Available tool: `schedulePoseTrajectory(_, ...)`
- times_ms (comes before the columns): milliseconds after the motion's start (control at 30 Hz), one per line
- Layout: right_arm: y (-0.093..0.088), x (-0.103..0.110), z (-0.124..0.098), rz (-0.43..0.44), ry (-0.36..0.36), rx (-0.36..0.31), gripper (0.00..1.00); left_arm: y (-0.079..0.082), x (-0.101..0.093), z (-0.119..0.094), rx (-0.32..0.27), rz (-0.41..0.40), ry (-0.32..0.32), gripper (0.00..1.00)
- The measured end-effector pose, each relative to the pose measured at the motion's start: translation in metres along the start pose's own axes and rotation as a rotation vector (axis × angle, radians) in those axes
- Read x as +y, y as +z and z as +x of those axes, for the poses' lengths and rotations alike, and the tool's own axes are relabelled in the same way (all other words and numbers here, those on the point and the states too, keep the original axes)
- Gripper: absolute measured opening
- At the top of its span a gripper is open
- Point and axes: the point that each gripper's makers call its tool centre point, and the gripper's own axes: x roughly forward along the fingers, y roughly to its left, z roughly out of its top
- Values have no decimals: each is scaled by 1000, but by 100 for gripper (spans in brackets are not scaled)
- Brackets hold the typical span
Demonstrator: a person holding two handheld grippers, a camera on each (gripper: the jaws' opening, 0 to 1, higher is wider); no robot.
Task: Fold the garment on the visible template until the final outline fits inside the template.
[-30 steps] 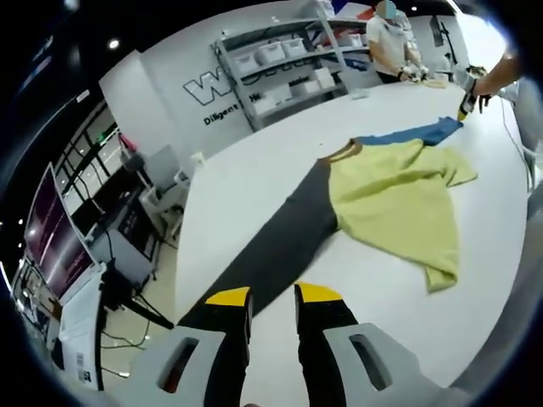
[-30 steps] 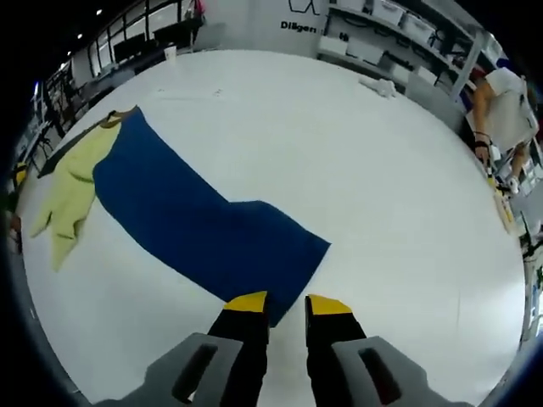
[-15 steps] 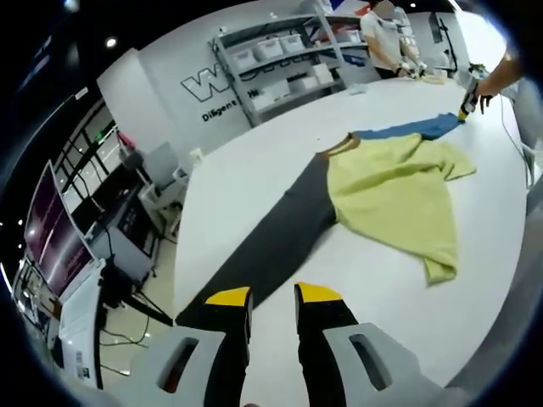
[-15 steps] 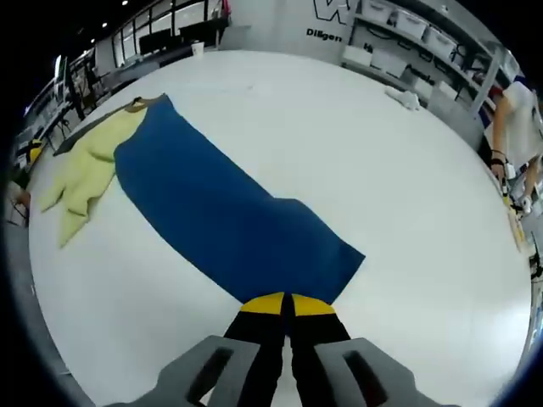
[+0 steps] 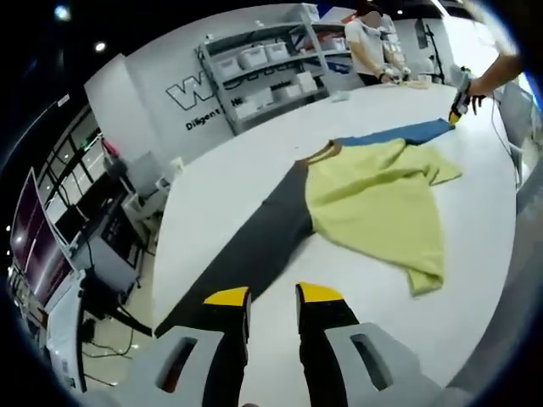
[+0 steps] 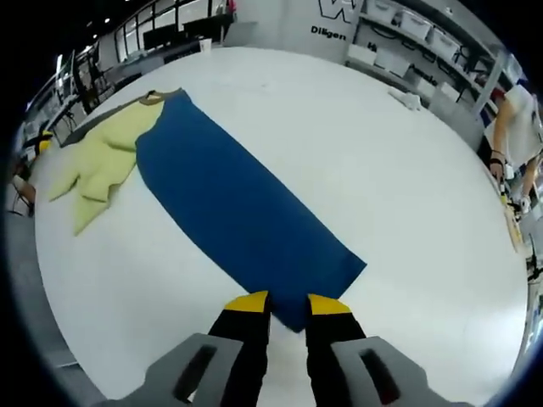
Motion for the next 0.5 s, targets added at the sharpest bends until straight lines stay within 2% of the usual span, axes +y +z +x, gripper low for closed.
schedulePoseTrajectory(367,29,36,-23,-57,36,-110,26,-1,-9,4,-22,-18,-60,25)
schedulePoseTrajectory(500,36,58,-30,-68,81,-134,31,-1,-14,6,-25,-63,-98,36)
